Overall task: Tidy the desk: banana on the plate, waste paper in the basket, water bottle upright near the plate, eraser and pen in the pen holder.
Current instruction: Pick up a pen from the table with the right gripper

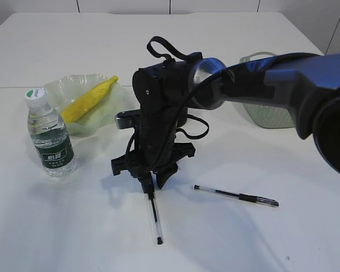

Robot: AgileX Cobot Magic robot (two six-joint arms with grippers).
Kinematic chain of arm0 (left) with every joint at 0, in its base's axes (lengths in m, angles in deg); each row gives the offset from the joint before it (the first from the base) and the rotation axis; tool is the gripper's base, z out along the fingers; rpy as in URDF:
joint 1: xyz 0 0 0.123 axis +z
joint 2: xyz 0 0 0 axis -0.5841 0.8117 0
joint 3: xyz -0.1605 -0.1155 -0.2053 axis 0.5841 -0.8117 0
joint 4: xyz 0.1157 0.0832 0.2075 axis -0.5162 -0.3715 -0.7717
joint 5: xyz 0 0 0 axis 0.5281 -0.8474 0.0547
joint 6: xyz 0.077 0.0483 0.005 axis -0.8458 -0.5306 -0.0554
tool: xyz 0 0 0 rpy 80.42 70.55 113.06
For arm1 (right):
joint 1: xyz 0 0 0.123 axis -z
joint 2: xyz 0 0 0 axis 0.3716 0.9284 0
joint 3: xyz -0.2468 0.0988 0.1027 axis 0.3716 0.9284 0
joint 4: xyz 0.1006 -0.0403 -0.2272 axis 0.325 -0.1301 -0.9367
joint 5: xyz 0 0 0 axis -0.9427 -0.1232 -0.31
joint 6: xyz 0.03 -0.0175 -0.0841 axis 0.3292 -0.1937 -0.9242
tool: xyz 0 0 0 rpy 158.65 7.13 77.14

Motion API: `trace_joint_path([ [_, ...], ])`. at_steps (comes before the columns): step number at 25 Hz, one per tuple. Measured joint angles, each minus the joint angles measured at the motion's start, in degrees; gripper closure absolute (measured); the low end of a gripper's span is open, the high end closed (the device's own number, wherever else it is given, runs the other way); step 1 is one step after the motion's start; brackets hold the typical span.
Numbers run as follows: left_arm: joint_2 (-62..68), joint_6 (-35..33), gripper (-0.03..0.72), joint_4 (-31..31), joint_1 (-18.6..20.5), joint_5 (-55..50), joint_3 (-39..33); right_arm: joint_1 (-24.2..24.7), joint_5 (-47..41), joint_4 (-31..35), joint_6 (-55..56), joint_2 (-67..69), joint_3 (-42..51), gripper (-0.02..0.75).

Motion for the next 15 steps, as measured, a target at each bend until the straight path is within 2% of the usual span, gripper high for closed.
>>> trace_joint_path([
  [5,0.00,0.00,0.097,0.00,0.00,0.00,0.00,0.00,0.00,0.00,0.00,0.00,0.00,0.506],
  [15,0.00,0.00,0.097,0.00,0.00,0.00,0.00,0.00,0.00,0.00,0.03,0.00,0.00,0.619],
])
